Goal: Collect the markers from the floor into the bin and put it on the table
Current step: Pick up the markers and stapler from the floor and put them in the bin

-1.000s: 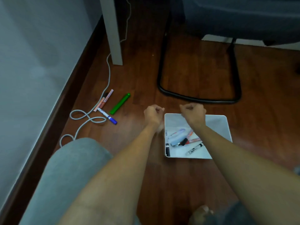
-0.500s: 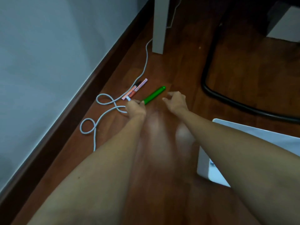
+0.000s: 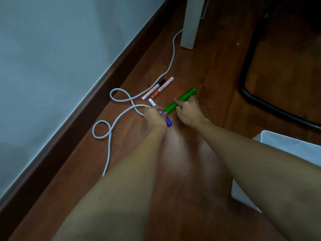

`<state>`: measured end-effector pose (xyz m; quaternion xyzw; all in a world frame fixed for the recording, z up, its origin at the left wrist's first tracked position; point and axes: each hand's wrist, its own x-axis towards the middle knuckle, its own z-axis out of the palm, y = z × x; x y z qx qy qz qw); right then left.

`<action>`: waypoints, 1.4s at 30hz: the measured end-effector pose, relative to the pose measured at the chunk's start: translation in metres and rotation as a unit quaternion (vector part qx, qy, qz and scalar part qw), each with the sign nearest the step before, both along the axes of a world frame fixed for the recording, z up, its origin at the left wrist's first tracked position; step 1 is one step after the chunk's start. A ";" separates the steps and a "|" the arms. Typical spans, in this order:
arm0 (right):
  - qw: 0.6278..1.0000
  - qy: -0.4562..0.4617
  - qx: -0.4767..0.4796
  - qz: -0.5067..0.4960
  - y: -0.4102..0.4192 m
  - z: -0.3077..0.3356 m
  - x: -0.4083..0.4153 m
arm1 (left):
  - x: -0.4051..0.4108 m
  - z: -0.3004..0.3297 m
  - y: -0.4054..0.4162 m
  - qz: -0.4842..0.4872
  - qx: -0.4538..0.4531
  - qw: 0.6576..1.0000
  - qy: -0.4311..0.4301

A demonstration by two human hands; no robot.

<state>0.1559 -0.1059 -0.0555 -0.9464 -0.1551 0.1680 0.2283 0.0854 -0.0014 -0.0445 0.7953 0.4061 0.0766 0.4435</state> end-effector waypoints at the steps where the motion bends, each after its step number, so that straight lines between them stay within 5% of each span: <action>1: 1.000 -0.021 -0.005 -0.009 -0.006 0.001 -0.007 | -0.001 0.001 -0.003 -0.007 0.011 1.000 0.003; 5: 0.998 -0.042 0.009 -0.048 -0.023 0.006 -0.025 | -0.008 0.005 -0.009 0.006 0.001 0.999 0.040; 15: 0.941 0.157 0.074 -0.292 -0.034 0.028 -0.036 | -0.033 0.036 -0.051 0.043 -0.100 0.989 0.096; 21: 0.943 0.197 0.012 -0.268 -0.040 0.026 -0.040 | -0.042 0.028 -0.047 0.053 -0.128 0.987 0.083; 32: 0.961 0.101 -0.011 -0.258 -0.030 0.020 -0.063 | -0.045 0.021 -0.058 0.054 -0.161 0.982 0.077; 37: 0.958 0.178 -0.036 -0.221 -0.048 0.031 -0.069 | -0.052 0.032 -0.064 0.033 -0.154 0.983 0.096; 42: 0.930 0.224 0.043 -0.290 -0.063 0.041 -0.054 | -0.052 0.053 -0.059 -0.001 -0.155 0.984 0.083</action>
